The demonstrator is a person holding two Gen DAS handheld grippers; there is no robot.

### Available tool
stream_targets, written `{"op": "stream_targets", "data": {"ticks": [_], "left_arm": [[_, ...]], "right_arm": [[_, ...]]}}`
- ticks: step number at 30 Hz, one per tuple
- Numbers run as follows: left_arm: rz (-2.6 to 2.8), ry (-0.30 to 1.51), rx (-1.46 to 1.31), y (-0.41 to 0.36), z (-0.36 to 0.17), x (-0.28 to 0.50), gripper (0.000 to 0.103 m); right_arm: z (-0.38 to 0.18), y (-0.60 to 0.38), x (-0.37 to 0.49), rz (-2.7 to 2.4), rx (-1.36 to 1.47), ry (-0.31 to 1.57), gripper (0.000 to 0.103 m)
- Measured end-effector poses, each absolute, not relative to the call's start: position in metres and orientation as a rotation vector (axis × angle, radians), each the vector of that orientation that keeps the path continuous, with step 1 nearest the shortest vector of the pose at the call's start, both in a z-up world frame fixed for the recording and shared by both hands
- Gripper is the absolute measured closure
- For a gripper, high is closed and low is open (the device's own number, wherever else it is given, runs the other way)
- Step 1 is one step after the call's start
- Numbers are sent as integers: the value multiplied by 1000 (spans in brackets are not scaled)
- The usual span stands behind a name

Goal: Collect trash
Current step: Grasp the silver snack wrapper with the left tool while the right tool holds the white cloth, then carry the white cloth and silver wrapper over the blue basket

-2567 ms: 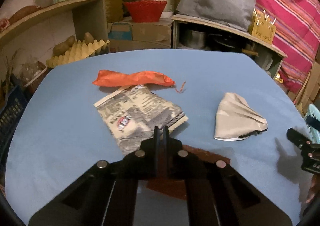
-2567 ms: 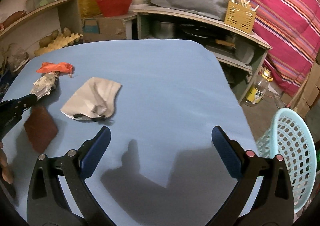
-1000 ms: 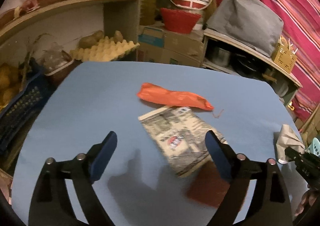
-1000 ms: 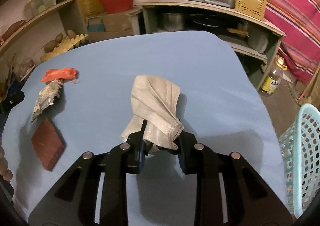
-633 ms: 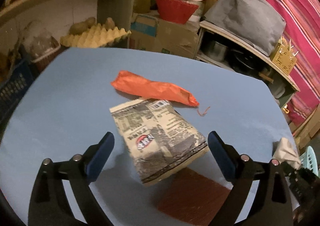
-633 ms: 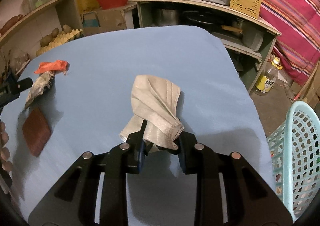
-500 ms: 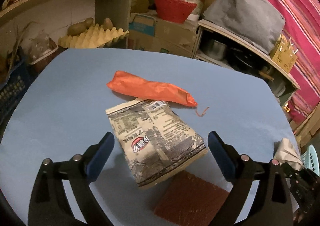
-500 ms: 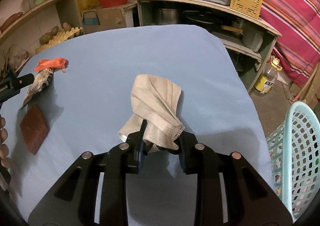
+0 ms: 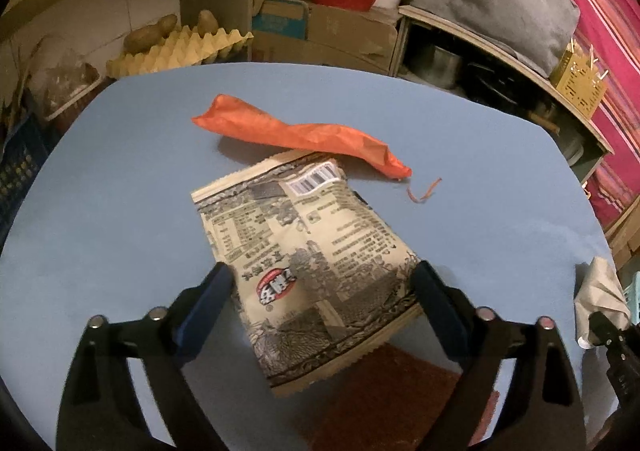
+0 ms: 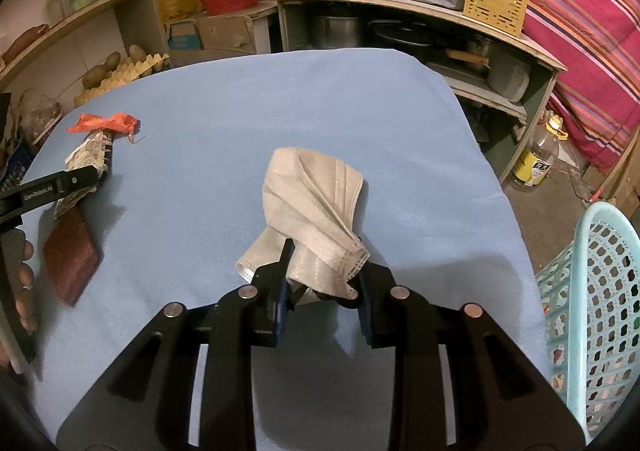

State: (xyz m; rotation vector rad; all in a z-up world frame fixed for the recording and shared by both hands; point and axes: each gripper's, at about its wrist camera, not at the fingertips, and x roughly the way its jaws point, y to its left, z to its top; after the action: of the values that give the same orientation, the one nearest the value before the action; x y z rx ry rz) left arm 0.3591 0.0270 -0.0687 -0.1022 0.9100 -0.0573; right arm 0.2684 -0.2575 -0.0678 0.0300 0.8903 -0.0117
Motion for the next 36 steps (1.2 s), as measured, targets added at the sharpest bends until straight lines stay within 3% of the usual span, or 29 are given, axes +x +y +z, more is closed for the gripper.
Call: {"op": "stream_targets", "data": {"ticks": [6,7,8,14,24,36], "left_arm": [[-56,893,-69,27,-67,357,58],[-74,893,-65,26,-67,357,70],[-83,895,-60,25,-66,357,74],[-86,891,-89,31,-57,350,80],[-57,823,-67,46,-19,305,80],[-78,727,-15,10,18,266,80]], "right_arm": [[-67,-256,268,-7,26,890,75],[-66,-256,267,-4,25,889,75],[-65,-256,267,-2,26,887,75],[-55,-249,258,21,11,864,75],[-32,-261,230,40,40,805,75],[-13,-291,199,9,79,756,75]]}}
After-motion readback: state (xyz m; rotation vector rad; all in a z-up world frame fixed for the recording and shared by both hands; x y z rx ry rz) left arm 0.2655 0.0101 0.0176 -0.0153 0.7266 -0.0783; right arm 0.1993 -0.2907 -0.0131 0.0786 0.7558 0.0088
